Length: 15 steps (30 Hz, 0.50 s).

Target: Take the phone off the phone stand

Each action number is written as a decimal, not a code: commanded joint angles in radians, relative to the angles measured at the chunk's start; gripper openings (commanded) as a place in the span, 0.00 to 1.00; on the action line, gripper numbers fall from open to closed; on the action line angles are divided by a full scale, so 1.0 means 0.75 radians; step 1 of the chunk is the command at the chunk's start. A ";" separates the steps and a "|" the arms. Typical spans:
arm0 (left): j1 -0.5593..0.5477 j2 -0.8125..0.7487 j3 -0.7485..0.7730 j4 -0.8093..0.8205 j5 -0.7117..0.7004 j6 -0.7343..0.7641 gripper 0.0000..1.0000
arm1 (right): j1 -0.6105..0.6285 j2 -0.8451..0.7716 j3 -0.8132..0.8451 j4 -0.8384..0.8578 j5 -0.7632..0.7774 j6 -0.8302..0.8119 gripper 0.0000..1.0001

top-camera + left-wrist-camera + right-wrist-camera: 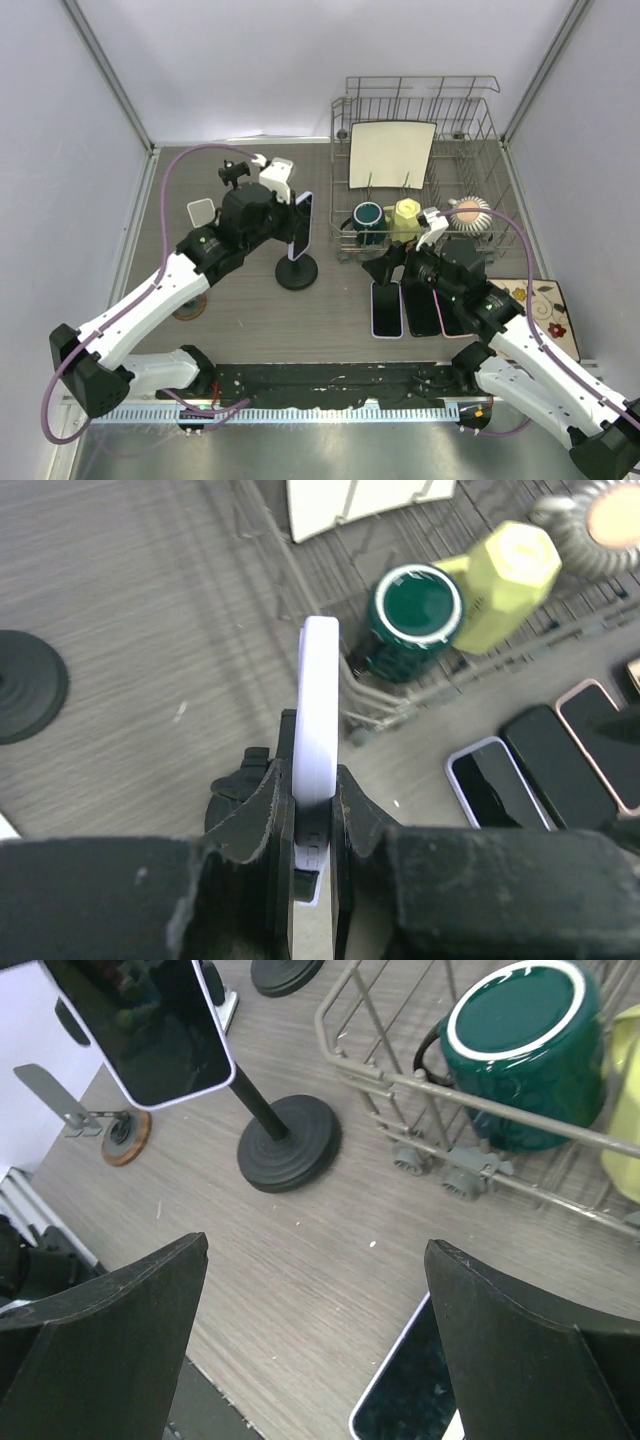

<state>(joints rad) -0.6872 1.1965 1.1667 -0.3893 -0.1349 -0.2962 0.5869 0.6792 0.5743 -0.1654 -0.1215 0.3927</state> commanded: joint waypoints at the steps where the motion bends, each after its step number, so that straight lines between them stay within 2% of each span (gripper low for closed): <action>1: -0.149 -0.118 -0.024 0.153 -0.157 -0.051 0.00 | -0.001 0.013 0.003 0.136 -0.108 0.112 0.95; 11: -0.485 -0.102 -0.056 0.139 -0.474 -0.153 0.01 | 0.003 0.066 0.001 0.204 -0.159 0.151 0.95; 14: -0.528 -0.086 -0.036 0.126 -0.497 -0.163 0.13 | 0.007 0.078 0.005 0.214 -0.161 0.151 0.95; 15: -0.532 -0.086 -0.028 0.124 -0.495 -0.167 0.23 | 0.011 0.082 0.009 0.214 -0.161 0.149 0.95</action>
<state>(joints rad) -1.0565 1.1400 1.0992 -0.3882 -0.4252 -0.3836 0.5873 0.7349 0.5697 -0.0696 -0.2245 0.4973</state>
